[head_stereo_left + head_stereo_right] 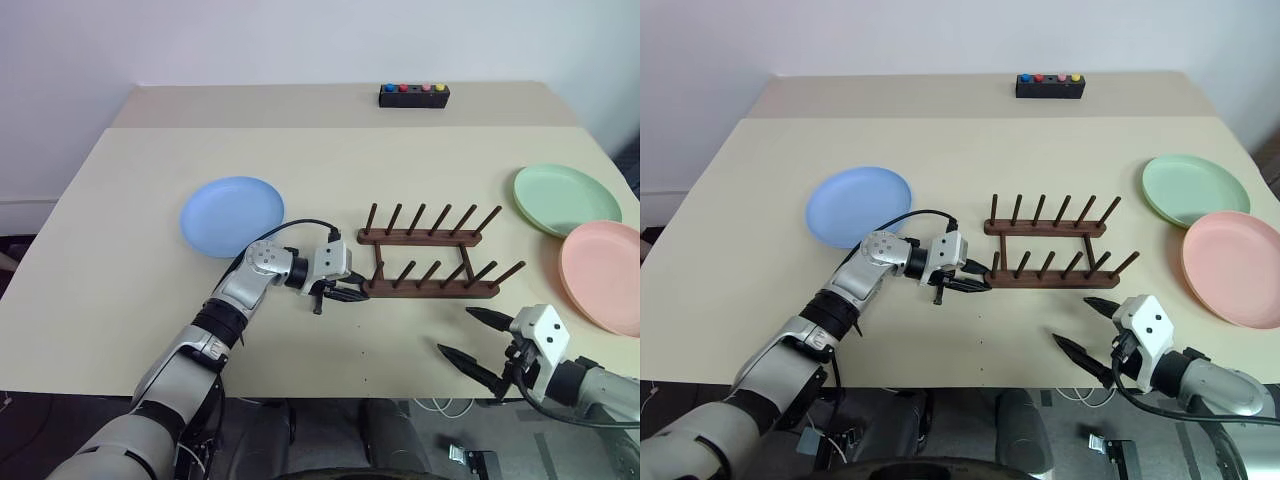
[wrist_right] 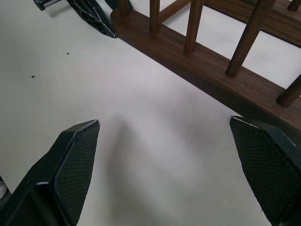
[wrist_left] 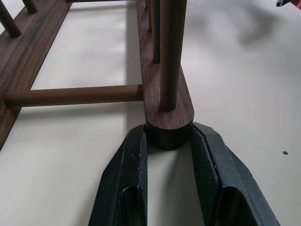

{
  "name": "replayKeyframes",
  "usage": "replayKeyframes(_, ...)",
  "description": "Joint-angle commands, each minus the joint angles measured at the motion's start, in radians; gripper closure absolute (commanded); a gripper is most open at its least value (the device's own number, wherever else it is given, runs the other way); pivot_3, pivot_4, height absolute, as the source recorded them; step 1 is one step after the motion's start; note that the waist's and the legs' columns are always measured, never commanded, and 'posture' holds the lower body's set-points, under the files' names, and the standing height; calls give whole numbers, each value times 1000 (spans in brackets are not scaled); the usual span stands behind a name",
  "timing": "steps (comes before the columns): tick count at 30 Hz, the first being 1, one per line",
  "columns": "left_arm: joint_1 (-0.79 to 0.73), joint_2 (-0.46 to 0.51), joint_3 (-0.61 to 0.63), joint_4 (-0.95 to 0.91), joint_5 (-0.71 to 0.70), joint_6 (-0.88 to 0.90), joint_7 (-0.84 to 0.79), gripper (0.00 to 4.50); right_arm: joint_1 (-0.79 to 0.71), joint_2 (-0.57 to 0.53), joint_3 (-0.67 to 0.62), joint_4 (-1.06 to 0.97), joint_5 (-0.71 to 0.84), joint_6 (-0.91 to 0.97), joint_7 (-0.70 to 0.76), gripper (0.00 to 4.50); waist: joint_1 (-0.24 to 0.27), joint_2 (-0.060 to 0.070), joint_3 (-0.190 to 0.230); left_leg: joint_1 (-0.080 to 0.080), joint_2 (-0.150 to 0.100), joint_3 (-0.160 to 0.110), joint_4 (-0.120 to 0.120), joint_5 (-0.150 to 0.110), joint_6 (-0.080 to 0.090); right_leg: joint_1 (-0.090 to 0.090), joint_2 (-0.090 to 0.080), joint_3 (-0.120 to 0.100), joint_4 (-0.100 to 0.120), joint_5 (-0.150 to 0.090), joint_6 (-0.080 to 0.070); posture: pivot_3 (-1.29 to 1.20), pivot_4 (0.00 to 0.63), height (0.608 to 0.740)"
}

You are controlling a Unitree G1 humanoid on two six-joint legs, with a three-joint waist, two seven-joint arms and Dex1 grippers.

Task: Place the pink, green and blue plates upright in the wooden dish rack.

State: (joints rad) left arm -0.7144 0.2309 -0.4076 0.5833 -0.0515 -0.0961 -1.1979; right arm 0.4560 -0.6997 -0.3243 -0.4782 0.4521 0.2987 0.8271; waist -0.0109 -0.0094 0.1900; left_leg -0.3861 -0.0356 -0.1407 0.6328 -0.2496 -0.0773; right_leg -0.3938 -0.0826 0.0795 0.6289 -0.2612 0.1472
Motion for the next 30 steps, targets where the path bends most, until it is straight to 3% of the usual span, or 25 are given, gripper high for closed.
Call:
replayKeyframes(1,-3,-1,21,-8,-3,27,-2,2415,-7,-2,-27,-34,6,-9,-2,0,0,0,0,0,0,0,0,0,0,0,0,0,0,0,0,0,150,740)
replayKeyframes(5,14,7,37,-43,2,34,16,403,0,-3,-45,-35,7,-6,-6,0,-1,0,0,0,0,0,0,0,0,0,0,0,0,0,0,0,150,740)
replayKeyframes(6,26,17,43,-65,4,42,25,62,0,-2,-60,-30,12,-3,-11,0,-1,0,0,0,0,0,0,0,0,0,0,0,0,0,0,0,150,740)
replayKeyframes(8,58,40,59,-123,-9,79,33,0,2,-2,-86,-22,17,10,-24,554,-3,0,0,0,0,0,-1,0,0,-1,0,0,0,0,0,0,150,740)
replayKeyframes(11,117,72,78,-227,-39,153,34,965,19,-10,-98,-17,3,27,-26,1858,-3,0,0,0,0,0,-1,0,0,-1,0,0,0,0,0,0,150,740)
replayKeyframes(16,235,116,70,-427,-78,244,28,3510,17,-6,-93,16,-64,20,-68,4462,-2,1,0,0,0,0,-1,0,0,-1,0,0,0,0,0,0,150,740)
replayKeyframes(18,262,119,59,-479,-82,279,35,4454,10,-9,-90,26,-85,23,-80,4500,1,0,0,0,0,0,0,0,0,0,0,0,1,0,0,0,150,740)
replayKeyframes(30,260,49,-33,-528,-23,368,143,4491,-149,-38,-22,189,-274,12,-177,4500,-2,1,0,0,0,0,0,0,0,0,0,0,1,0,-1,0,150,740)
